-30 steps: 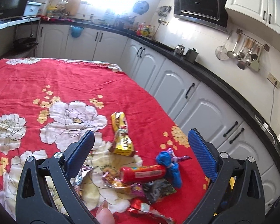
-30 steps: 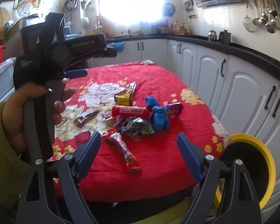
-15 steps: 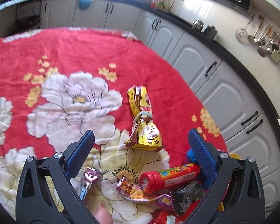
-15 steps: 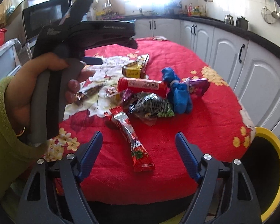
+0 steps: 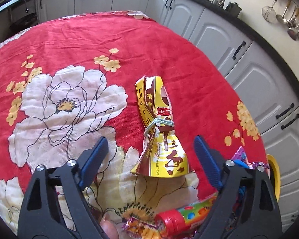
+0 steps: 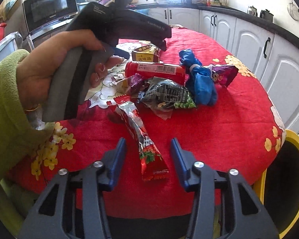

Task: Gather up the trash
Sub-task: 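Lower the left tool toward the yellow snack wrapper while the right tool approaches the candy wrappers, then grasp the yellow snack wrapper with the left tool while the right tool grasps the red candy wrapper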

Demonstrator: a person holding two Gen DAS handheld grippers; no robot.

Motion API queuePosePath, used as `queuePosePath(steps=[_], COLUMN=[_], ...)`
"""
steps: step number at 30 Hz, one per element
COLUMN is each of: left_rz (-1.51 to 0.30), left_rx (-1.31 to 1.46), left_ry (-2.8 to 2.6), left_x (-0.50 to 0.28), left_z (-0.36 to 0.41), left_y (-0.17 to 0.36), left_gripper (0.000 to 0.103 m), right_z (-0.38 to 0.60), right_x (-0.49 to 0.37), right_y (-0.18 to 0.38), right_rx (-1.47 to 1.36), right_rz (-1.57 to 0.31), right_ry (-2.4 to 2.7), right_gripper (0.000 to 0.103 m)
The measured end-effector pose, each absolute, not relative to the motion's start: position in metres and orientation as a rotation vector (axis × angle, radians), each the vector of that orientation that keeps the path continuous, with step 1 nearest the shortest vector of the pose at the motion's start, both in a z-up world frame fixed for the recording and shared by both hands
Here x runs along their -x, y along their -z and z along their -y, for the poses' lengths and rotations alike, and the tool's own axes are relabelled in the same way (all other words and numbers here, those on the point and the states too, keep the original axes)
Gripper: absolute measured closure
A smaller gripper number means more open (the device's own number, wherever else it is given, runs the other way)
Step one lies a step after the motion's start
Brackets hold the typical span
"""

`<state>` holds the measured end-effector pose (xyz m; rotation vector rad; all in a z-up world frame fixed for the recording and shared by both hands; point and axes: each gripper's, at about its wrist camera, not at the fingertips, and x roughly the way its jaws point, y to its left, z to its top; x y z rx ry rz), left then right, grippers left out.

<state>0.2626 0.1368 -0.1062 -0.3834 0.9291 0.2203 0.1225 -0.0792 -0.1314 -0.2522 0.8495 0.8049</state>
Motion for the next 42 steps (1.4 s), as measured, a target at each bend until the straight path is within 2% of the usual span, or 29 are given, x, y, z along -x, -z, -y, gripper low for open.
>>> queuePosePath(steps=[1,5,8,19,37,38,39,42], left_rz=[-0.93,-0.946,-0.952,-0.957,-0.768,-0.762,-0.762,-0.787], left_rx=[0.381,0.352,0.327,0.323,0.342,0.349,0.351,0.357], left_ry=[-0.22,-0.217,-0.199,-0.155,-0.144,-0.141,-0.139,-0.14], left_x=[-0.263,-0.266,-0.267,-0.254,-0.202,-0.199,-0.197,-0.197], left_z=[-0.135,-0.131,-0.127,-0.125,-0.13,-0.131,-0.131,-0.135], left_y=[0.107,0.11,0.112,0.11,0.058,0.056,0.055,0.059], left_gripper=[0.031,0.049,0.058,0.061,0.066,0.075,0.1,0.103], right_z=[0.081,0.084,0.086,0.089,0.101,0.101,0.102,0.103], right_x=[-0.122,-0.121,-0.121,-0.106,-0.096,-0.095,-0.095,-0.095], right_y=[0.131,0.132,0.131,0.126,0.106,0.104,0.103,0.102], right_rx=[0.248,0.246,0.238,0.212,0.148,0.146,0.141,0.138], right_rz=[-0.851,-0.848,-0.854,-0.873,-0.824,-0.821,-0.818,-0.815], right_ry=[-0.806,-0.81,-0.824,-0.865,-0.877,-0.876,-0.876,-0.873], right_gripper=[0.064,0.074,0.08,0.081,0.084,0.084,0.084,0.084])
